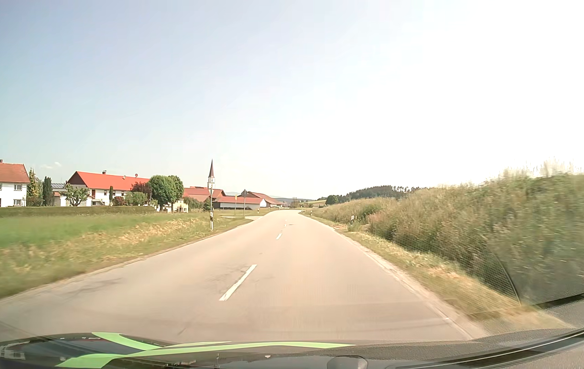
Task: Follow the waypoints while adhering to traffic rules and regulations
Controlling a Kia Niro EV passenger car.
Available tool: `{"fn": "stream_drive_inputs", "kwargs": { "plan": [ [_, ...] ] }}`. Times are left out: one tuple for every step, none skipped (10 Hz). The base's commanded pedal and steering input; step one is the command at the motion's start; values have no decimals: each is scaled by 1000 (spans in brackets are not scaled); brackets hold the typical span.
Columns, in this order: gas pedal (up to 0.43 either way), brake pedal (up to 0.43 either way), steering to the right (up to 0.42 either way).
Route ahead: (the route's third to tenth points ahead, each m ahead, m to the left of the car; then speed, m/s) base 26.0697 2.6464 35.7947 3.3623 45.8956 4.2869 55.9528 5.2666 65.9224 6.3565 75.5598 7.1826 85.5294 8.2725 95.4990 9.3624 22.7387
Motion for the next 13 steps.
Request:
{"fn": "stream_drive_inputs", "kwargs": {
  "plan": [
    [157, 0, -18],
    [157, 0, -16],
    [157, 0, -14],
    [157, 0, -13],
    [157, 0, -12],
    [150, 0, -11],
    [150, 0, -9],
    [150, 0, -8],
    [150, 0, -7],
    [150, 0, -7],
    [47, 0, -7],
    [0, 0, -7],
    [0, 0, -7]
  ]
}}
